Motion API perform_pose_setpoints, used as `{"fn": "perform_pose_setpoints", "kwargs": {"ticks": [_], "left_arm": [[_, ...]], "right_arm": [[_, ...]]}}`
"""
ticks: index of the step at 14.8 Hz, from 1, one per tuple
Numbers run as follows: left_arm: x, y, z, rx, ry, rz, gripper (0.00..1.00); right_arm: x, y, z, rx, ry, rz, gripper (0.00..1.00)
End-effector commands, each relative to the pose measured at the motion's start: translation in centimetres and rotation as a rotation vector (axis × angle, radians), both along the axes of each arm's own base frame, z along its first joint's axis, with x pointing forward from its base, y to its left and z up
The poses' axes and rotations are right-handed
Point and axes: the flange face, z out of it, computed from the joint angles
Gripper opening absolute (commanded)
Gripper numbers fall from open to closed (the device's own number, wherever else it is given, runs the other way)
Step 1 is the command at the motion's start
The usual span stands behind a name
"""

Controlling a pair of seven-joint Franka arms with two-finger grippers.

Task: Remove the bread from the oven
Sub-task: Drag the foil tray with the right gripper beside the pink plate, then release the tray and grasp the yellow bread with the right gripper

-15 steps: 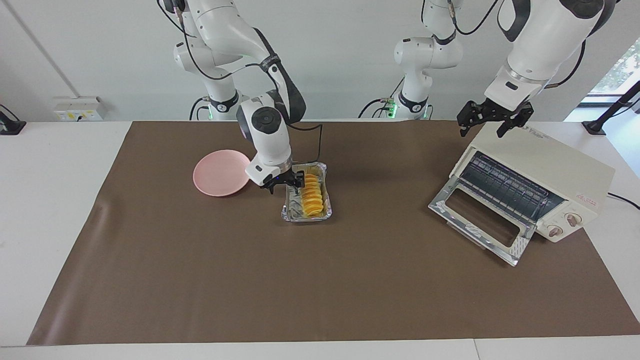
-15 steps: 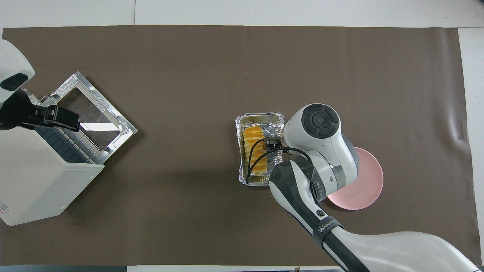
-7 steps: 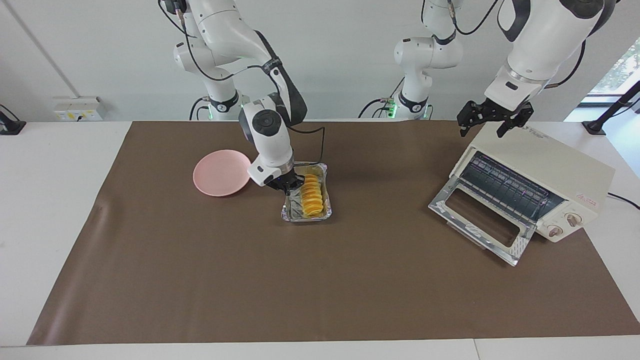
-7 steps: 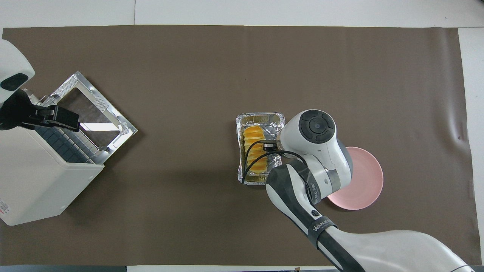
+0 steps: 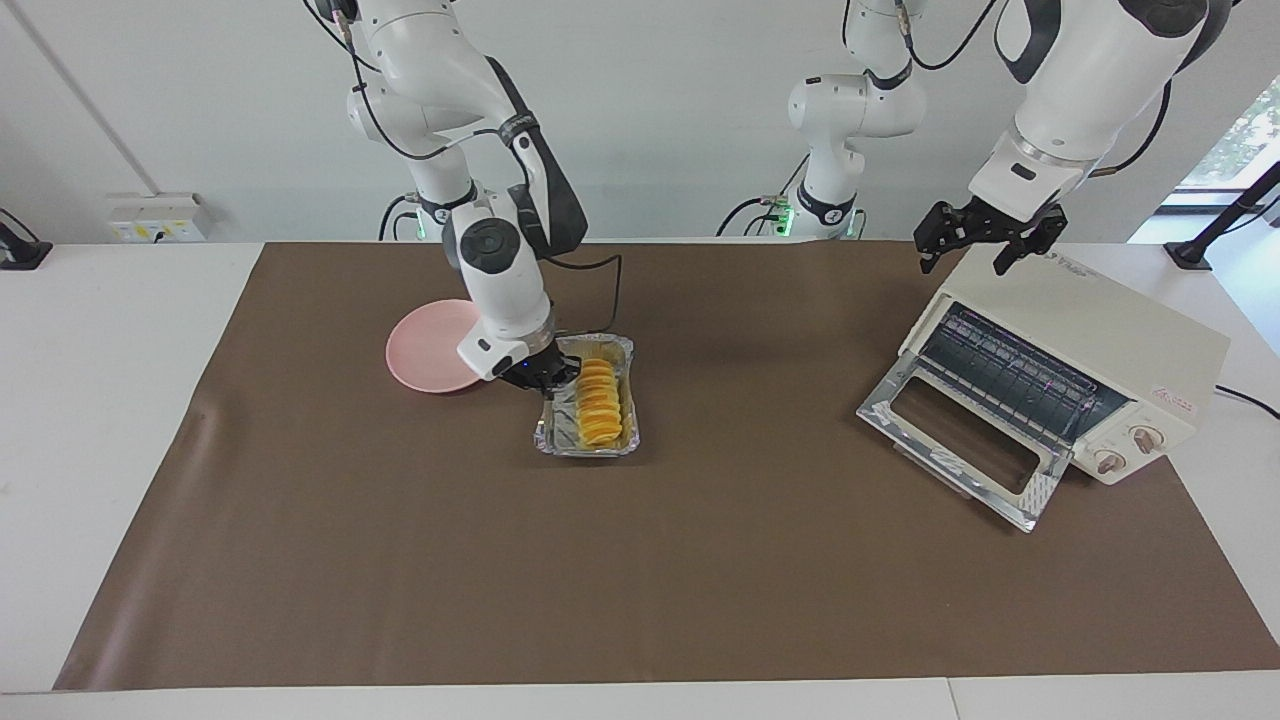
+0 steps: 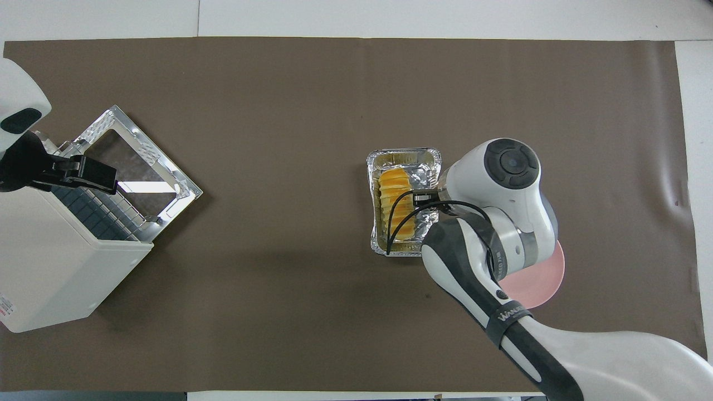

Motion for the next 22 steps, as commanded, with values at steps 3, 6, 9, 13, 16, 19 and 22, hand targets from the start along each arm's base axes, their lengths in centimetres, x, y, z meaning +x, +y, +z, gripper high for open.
{"fn": "perform_pose_setpoints", "kwargs": {"ticks": [3, 6, 9, 13, 16, 19, 22], "left_arm": [[-0.7, 0.5, 0.3, -0.003, -0.005, 0.004, 1.0], [-0.7, 0.5, 0.3, -0.003, -0.005, 0.004, 1.0], [-0.7, 0.5, 0.3, -0.003, -0.005, 0.004, 1.0], [-0.7, 0.5, 0.3, -0.003, -0.005, 0.004, 1.0], [-0.7, 0.5, 0.2, -0.002, -0.003, 0.004, 1.0], [-0.7, 0.5, 0.3, -0.002, -0.005, 0.006, 1.0], [-0.7, 0.5, 0.3, -0.003, -0.005, 0.004, 1.0]], "right_arm": [[4.4, -10.1, 2.7, 0.1, -0.013, 0.018, 0.0], [5.6, -17.6, 2.6, 0.094, -0.035, -0.01, 0.0], [5.7, -22.7, 0.8, 0.095, -0.025, -0.017, 0.0], [5.6, -24.6, -1.5, 0.101, -0.012, -0.003, 0.0], [5.5, -24.4, -1.7, 0.105, -0.012, -0.007, 0.0], [5.7, -24.3, -1.8, 0.103, -0.018, -0.004, 0.0], [5.9, -24.4, -1.3, 0.094, -0.028, 0.002, 0.29]]}}
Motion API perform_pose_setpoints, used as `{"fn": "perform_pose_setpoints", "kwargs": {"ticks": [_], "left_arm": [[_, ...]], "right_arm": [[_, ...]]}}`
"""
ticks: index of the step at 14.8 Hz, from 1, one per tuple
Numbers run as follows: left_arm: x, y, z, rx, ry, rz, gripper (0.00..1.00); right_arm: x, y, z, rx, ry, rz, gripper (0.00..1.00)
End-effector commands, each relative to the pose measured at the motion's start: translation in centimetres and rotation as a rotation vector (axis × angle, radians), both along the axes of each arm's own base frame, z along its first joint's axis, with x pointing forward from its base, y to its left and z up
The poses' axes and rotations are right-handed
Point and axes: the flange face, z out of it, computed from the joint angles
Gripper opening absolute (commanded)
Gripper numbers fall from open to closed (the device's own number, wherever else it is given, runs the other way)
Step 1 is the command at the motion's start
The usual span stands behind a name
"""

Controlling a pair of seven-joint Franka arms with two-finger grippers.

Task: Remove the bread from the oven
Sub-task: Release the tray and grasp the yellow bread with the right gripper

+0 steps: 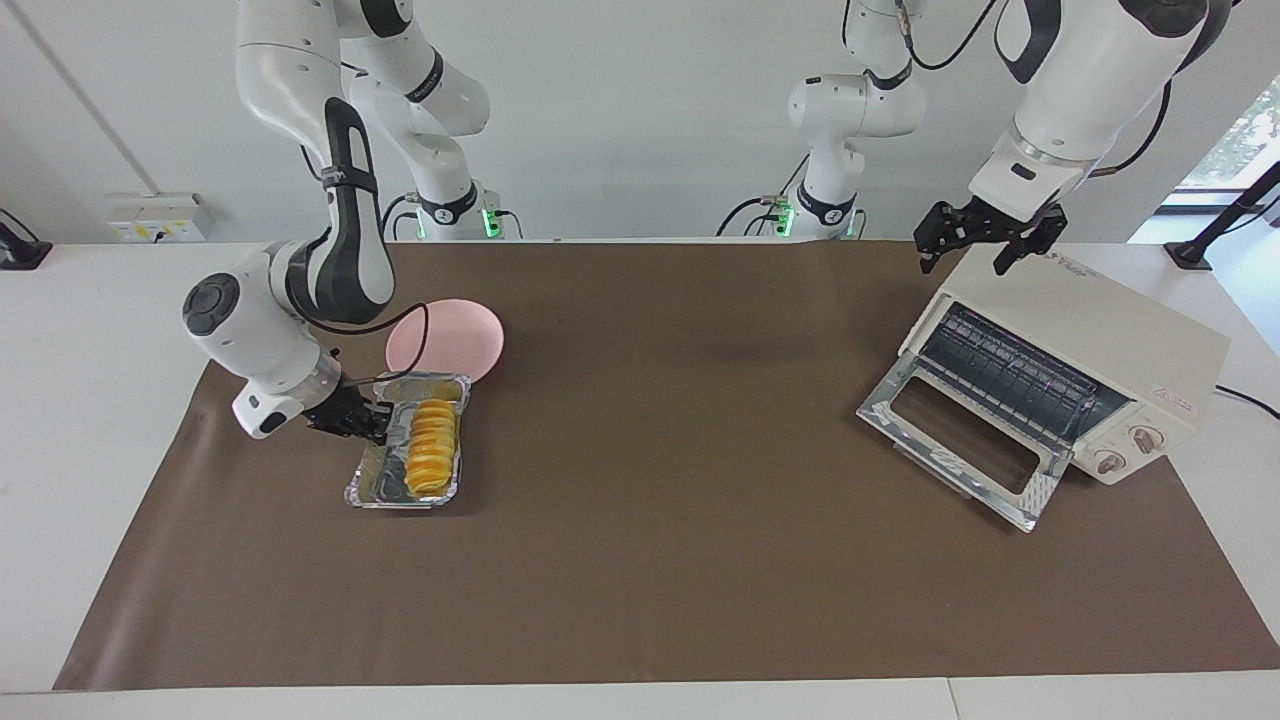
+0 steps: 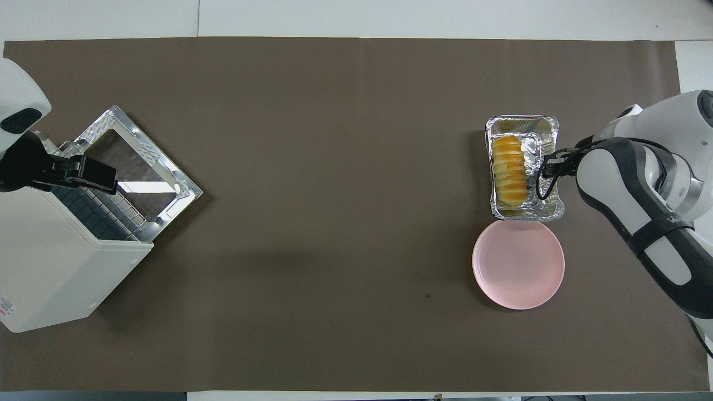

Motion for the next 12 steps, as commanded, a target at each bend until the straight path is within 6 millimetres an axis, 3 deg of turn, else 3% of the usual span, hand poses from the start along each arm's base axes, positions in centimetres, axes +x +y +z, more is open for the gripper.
{"fn": "perform_pose_setpoints", "kwargs": {"ticks": [1, 2, 4, 5, 12], "left_arm": [[-0.7, 0.5, 0.3, -0.003, -0.005, 0.004, 1.0], [-0.7, 0.5, 0.3, -0.003, -0.005, 0.004, 1.0], [-0.7, 0.5, 0.3, -0.003, -0.005, 0.004, 1.0], [-0.7, 0.5, 0.3, -0.003, -0.005, 0.004, 1.0], [-0.7, 0.5, 0.3, -0.003, -0.005, 0.004, 1.0]], "right_arm": [[0.5, -0.1, 0.5, 0.014, -0.024, 0.008, 0.44], [0.5, -0.1, 0.5, 0.014, -0.025, 0.008, 0.57], [0.7, 0.1, 1.0, 0.015, -0.027, 0.011, 0.94], [1.1, 0.6, 1.7, 0.016, -0.032, 0.016, 1.0], [1.3, 4.3, 2.7, -0.002, -0.037, 0.066, 1.0]]}}
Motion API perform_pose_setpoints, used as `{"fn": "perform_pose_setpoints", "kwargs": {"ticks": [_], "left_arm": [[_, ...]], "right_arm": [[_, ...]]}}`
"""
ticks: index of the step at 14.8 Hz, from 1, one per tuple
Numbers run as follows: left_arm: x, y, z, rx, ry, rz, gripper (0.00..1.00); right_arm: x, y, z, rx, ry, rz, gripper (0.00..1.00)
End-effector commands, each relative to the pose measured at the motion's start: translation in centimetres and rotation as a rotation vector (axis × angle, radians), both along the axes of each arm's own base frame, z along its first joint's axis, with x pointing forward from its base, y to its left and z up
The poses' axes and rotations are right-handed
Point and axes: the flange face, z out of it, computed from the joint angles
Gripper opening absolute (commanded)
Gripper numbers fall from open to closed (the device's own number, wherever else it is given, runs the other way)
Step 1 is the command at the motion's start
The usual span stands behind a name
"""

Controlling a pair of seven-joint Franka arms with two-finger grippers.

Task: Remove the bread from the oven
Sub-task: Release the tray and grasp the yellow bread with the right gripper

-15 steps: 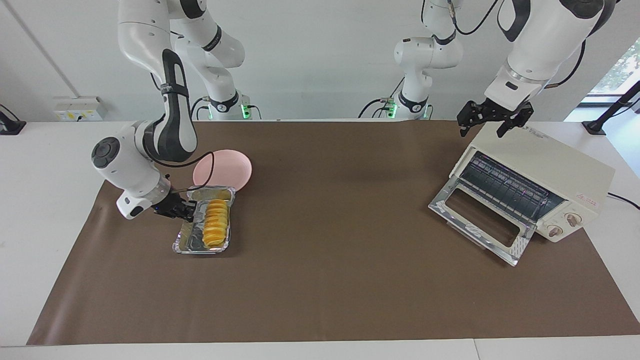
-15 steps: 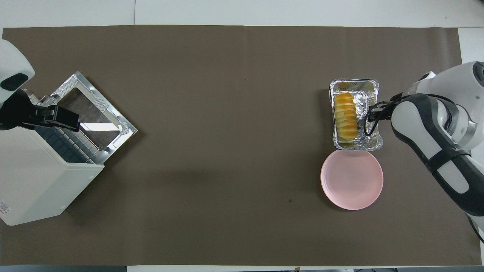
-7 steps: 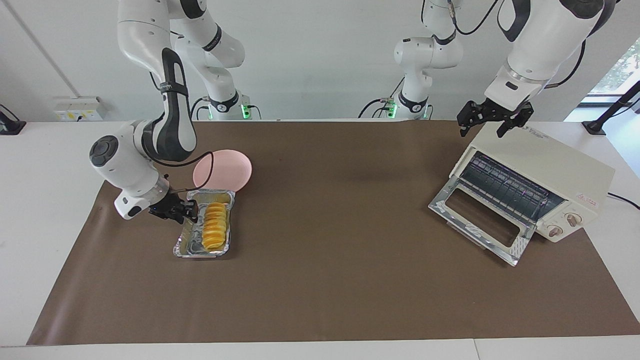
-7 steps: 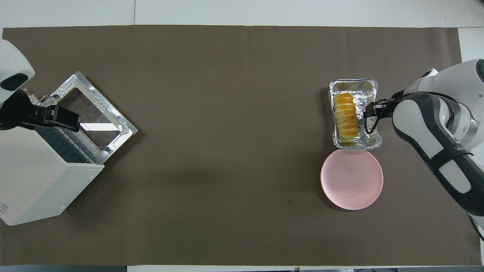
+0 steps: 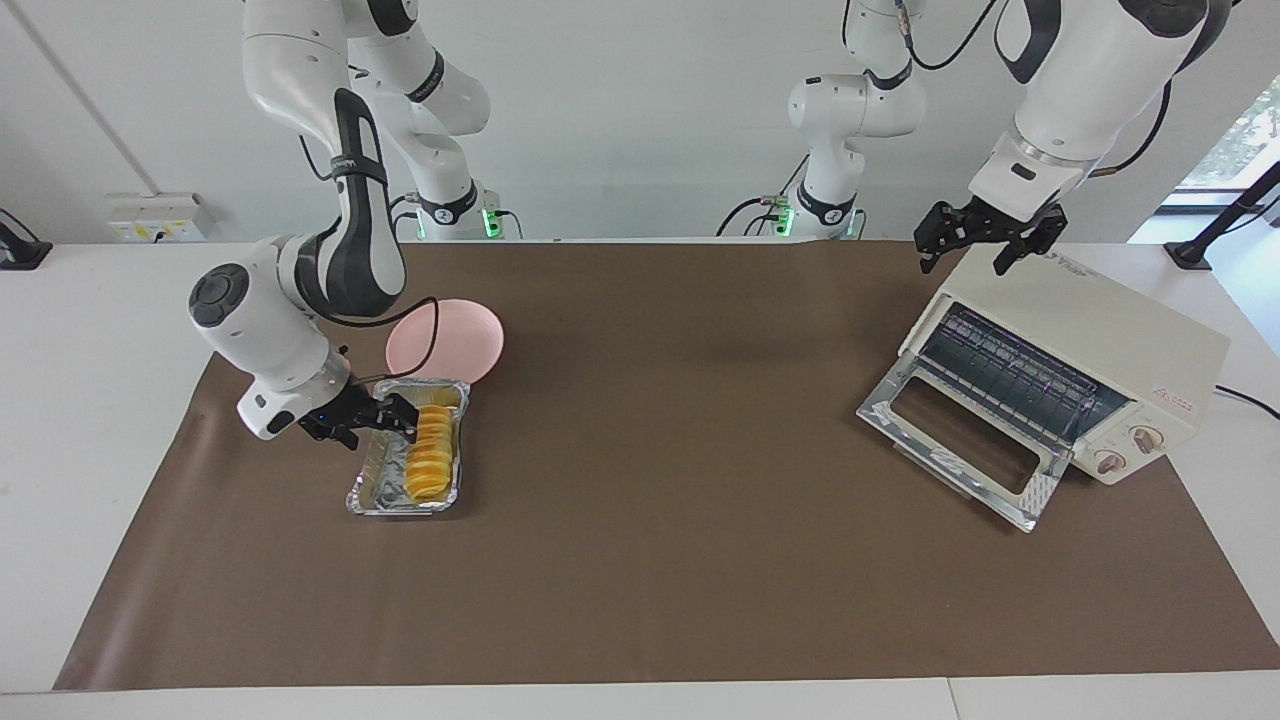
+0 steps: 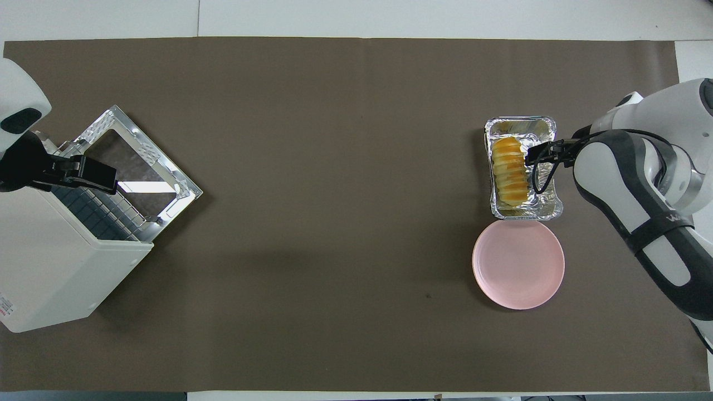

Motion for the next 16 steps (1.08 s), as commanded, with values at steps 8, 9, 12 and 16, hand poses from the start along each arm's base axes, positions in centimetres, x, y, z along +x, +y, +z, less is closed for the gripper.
{"fn": "perform_pose_setpoints", "kwargs": {"ticks": [8, 9, 12, 16], "left_arm": [[-0.7, 0.5, 0.3, -0.003, -0.005, 0.004, 1.0], [-0.7, 0.5, 0.2, -0.002, -0.003, 0.004, 1.0], [-0.7, 0.5, 0.3, -0.003, -0.005, 0.004, 1.0], [-0.7, 0.5, 0.3, -0.003, -0.005, 0.004, 1.0]], "right_arm": [[-1.6, 3.7, -1.9, -0.058, 0.036, 0.039, 1.0], [-1.8, 3.6, -2.2, -0.059, 0.038, 0.04, 1.0], [-2.2, 3.6, -2.6, -0.06, 0.039, 0.041, 0.92], [-2.3, 3.6, -2.8, -0.059, 0.043, 0.046, 0.17]]}}
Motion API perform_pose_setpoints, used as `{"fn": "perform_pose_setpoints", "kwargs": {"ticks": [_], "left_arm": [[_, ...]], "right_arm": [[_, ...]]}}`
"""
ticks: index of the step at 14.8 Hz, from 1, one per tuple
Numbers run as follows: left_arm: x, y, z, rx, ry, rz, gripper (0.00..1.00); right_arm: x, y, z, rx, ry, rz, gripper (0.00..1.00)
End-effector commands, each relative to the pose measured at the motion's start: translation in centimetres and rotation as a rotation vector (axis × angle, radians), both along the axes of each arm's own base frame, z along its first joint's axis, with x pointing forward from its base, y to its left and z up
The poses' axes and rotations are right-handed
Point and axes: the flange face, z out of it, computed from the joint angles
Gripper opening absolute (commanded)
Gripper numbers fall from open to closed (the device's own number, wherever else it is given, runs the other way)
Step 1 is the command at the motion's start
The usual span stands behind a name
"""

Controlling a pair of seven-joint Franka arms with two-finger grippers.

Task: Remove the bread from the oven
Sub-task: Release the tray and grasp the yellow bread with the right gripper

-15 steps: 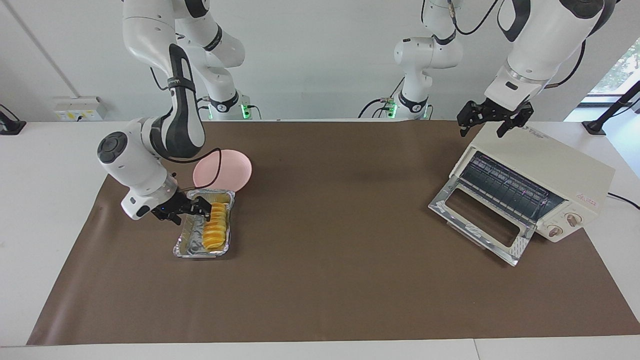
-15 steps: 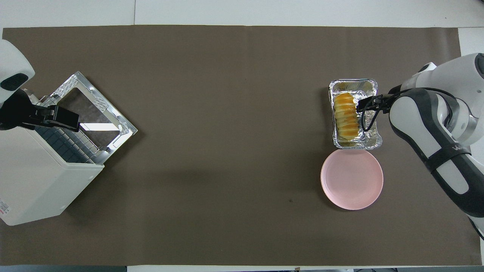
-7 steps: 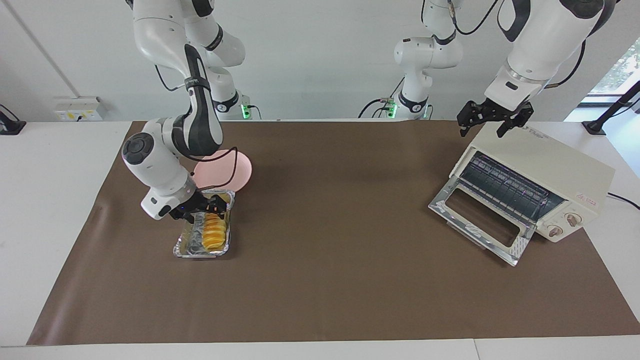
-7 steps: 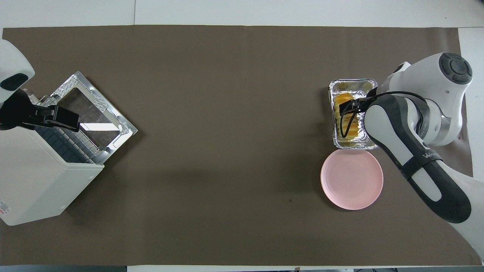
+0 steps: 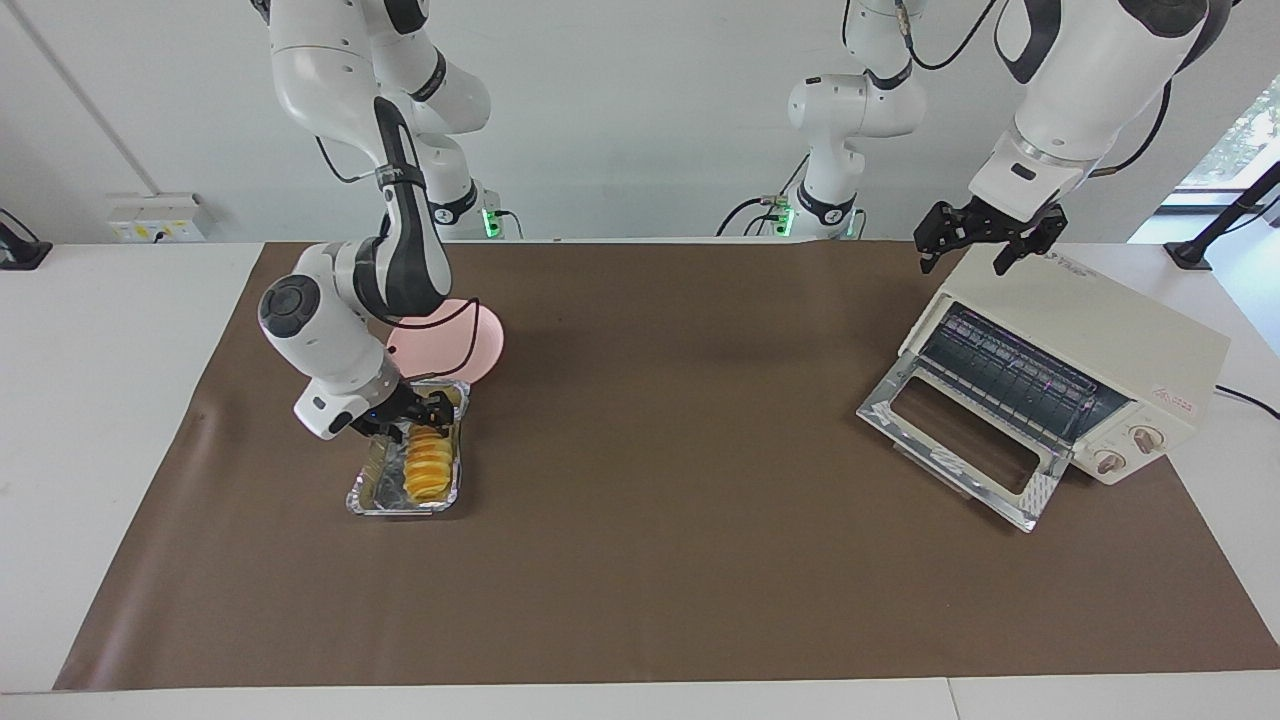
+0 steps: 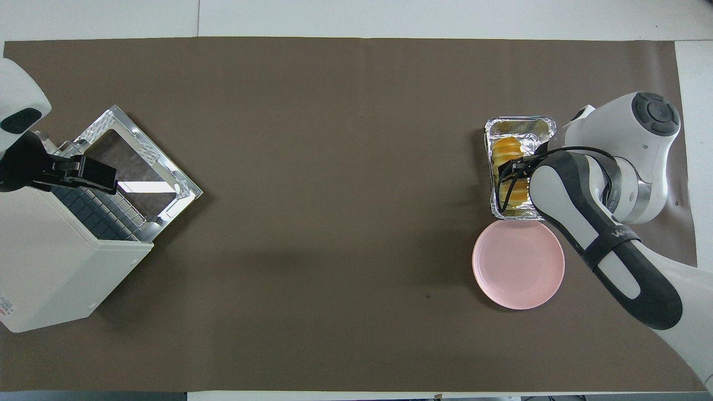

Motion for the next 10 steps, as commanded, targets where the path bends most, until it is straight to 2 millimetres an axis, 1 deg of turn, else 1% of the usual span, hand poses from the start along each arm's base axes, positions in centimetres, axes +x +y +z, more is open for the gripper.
{"fn": "perform_pose_setpoints", "kwargs": {"ticks": [1, 4, 6, 8, 10], "left_arm": [[-0.7, 0.5, 0.3, -0.003, -0.005, 0.004, 1.0], [-0.7, 0.5, 0.3, -0.003, -0.005, 0.004, 1.0], [-0.7, 0.5, 0.3, -0.003, -0.005, 0.004, 1.0], [-0.7, 0.5, 0.3, -0.003, -0.005, 0.004, 1.0], [-0.7, 0.5, 0.3, -0.003, -0.005, 0.004, 1.0]], "right_arm": [[-0.5, -0.1, 0.2, -0.012, -0.01, -0.004, 0.0], [-0.4, -0.1, 0.3, -0.011, -0.01, -0.001, 0.0], [-0.2, 0.0, 0.8, -0.01, -0.013, 0.0, 0.0], [0.6, -0.1, 2.3, -0.008, -0.009, 0.004, 0.0], [1.3, 0.0, 4.8, -0.003, 0.01, 0.011, 0.0]]}}
